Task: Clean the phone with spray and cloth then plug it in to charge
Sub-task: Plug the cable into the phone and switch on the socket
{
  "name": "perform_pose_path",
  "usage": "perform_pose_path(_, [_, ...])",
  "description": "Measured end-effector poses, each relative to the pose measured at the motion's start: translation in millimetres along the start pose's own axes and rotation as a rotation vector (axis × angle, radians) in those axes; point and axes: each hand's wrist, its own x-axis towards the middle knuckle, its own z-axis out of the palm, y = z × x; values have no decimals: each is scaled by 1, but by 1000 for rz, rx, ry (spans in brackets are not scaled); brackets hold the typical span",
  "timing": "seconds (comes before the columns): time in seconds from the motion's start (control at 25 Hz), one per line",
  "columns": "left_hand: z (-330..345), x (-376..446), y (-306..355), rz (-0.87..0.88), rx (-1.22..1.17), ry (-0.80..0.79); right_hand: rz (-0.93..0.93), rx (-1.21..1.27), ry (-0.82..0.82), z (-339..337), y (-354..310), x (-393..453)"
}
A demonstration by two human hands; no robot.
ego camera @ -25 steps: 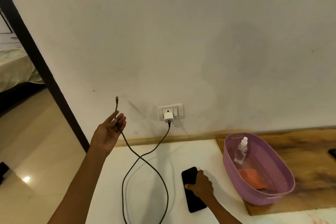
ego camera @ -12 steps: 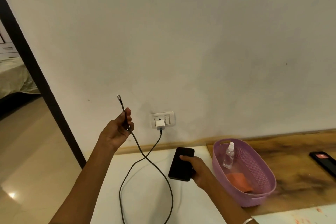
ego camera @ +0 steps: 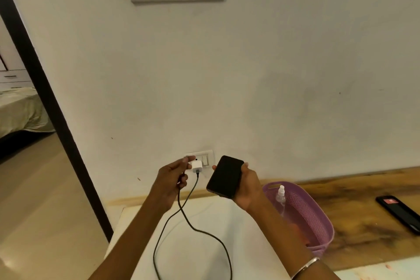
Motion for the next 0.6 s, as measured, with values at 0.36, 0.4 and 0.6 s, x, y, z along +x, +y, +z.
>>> perform_pose_path(0.36, [50, -47, -24, 121, 163, 33, -72, 156, -94, 35, -40, -11])
perform_pose_path(0.4, [55, -49, -23, 124, 176, 17, -71, 156, -103, 35, -40, -12])
perform_pose_path(0.6, [69, -54, -16, 163, 193, 2, -32, 208, -154, 45, -39, -16])
